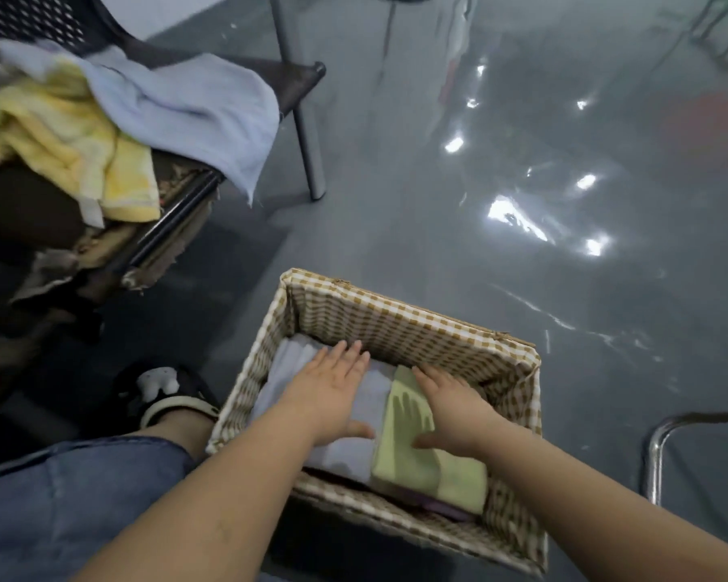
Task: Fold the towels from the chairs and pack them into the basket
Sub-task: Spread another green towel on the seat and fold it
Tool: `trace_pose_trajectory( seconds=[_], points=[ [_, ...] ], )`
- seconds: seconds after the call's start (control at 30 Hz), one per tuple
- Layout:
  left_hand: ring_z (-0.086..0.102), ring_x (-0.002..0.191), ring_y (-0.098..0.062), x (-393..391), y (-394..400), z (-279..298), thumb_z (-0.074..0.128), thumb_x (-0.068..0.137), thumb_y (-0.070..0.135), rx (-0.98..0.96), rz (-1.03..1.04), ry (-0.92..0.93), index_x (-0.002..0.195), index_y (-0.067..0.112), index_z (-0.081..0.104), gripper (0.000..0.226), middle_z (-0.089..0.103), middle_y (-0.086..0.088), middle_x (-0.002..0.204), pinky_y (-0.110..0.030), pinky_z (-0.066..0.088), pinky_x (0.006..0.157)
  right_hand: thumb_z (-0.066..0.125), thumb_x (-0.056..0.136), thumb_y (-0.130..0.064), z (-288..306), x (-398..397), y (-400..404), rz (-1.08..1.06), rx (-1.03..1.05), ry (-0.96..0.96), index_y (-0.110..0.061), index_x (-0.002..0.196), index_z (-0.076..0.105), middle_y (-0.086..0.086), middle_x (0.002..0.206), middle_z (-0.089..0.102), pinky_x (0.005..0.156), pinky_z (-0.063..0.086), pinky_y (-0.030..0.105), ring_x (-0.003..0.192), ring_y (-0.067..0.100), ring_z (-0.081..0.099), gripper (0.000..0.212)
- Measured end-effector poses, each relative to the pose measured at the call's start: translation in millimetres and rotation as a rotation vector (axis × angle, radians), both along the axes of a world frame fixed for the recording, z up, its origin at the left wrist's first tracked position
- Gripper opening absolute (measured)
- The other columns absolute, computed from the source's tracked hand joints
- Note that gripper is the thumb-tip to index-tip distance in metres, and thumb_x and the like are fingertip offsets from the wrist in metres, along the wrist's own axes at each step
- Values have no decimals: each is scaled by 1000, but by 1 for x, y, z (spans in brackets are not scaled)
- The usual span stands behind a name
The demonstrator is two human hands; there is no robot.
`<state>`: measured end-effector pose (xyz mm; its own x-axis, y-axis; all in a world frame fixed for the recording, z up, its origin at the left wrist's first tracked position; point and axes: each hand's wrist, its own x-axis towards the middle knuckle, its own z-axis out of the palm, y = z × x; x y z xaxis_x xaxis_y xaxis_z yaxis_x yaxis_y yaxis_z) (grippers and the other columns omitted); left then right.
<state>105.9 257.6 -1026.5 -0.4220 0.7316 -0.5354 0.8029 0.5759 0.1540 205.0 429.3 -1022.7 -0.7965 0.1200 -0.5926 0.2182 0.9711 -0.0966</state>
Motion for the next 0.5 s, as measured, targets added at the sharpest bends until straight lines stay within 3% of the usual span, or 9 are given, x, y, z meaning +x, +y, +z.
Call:
trace_pose_trajectory(
  seconds=[0.23, 0.5],
  points=[
    [-10, 147, -19, -26, -83, 74, 34, 90, 66, 56, 216, 193, 152, 15, -8, 92, -12, -4, 160, -35, -5, 119, 64, 84, -49, 59, -57, -46, 238, 33, 170, -16, 153, 3, 5, 161, -3, 120, 7, 34, 148, 22, 1, 98],
    [-3, 148, -18, -65, -184, 116, 32, 92, 64, 101, 570, 242, 154, 18, 0, 83, -2, -1, 161, -34, 2, 119, 60, 89, -45, 131, -151, -117, 479, 64, 320, -19, 154, 4, 5, 161, -5, 119, 8, 35, 148, 21, -1, 90]
  ],
)
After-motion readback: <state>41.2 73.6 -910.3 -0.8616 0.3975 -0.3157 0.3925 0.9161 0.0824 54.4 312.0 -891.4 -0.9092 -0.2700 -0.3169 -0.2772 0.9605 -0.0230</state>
